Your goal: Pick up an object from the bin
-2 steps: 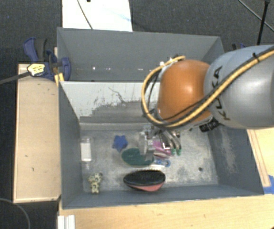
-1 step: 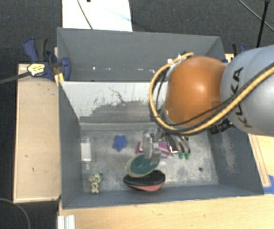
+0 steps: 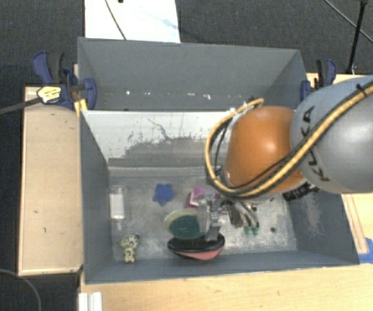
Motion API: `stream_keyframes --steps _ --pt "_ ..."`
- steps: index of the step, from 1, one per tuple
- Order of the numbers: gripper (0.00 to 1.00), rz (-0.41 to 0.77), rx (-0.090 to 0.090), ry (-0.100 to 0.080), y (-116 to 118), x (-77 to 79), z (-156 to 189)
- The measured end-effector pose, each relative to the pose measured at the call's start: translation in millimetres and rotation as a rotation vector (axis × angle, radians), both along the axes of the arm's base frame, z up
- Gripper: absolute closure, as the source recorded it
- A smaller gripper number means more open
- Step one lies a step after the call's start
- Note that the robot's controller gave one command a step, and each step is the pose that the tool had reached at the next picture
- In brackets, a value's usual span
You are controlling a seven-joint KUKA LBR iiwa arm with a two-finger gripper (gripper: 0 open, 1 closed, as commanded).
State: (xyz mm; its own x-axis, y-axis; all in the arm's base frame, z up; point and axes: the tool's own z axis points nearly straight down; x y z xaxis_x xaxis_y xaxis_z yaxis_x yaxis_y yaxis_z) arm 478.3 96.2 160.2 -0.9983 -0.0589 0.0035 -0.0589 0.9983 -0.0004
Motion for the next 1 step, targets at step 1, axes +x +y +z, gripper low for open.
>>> stream_keyframes --steps 1 --pt "1.00 -0.284 0.003 -0.012 5.4 23.3 -22.3"
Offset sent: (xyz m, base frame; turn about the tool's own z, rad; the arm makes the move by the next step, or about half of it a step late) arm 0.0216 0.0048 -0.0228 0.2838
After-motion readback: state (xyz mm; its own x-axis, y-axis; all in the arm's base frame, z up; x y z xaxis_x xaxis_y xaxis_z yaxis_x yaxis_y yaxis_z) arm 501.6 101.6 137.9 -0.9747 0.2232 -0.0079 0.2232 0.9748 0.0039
